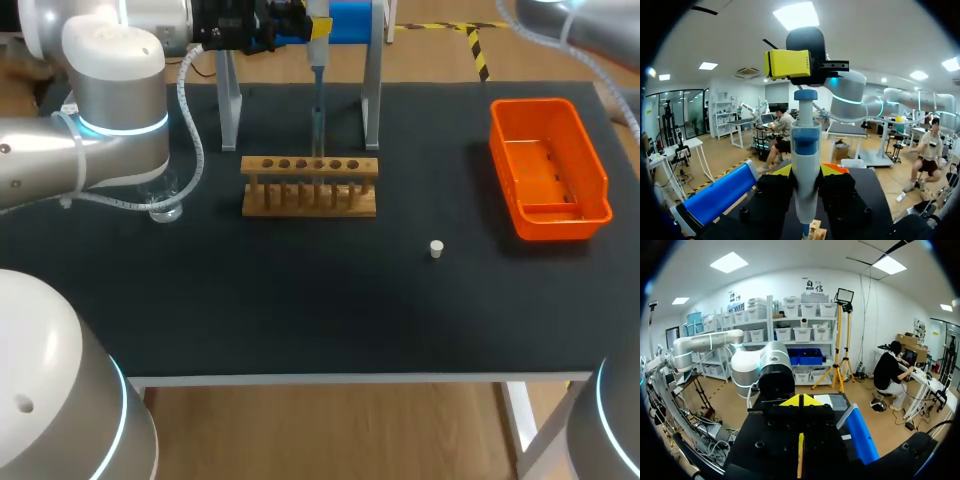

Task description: Invert the test tube, pick up the pipette, mount the tip to pipette, aspirate from beaker and dispense into the tube, eject the tip, return the pipette, and cap with the stopper.

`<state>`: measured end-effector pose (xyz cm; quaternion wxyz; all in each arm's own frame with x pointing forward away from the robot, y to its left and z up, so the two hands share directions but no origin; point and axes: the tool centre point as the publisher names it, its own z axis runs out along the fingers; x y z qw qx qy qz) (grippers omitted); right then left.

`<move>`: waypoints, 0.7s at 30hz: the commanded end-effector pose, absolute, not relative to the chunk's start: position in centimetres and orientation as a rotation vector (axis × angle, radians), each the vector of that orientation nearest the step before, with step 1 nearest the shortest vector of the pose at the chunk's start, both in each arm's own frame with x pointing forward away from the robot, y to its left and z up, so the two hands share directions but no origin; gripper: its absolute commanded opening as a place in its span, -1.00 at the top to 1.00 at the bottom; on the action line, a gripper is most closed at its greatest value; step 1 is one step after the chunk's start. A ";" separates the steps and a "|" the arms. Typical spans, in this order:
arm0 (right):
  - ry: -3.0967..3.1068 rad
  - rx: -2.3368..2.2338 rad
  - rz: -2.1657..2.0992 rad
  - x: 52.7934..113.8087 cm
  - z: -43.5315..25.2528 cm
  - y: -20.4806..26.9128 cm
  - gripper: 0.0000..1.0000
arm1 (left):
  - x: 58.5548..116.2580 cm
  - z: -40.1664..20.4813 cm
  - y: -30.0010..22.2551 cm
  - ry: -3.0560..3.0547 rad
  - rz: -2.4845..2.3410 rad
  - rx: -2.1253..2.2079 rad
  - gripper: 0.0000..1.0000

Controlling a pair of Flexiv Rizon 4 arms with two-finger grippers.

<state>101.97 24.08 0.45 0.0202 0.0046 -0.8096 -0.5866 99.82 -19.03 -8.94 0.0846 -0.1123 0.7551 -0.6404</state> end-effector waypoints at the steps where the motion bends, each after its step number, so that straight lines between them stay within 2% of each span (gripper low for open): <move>1: -2.519 0.014 -1.811 102.1 0.4 24.1 1.00 | 99.8 -8.9 -19.1 2.251 -1.910 -0.336 1.00; 21: -2.547 0.023 -1.811 101.4 0.0 23.1 1.00 | 99.8 -8.9 -19.1 2.251 -1.910 -0.336 1.00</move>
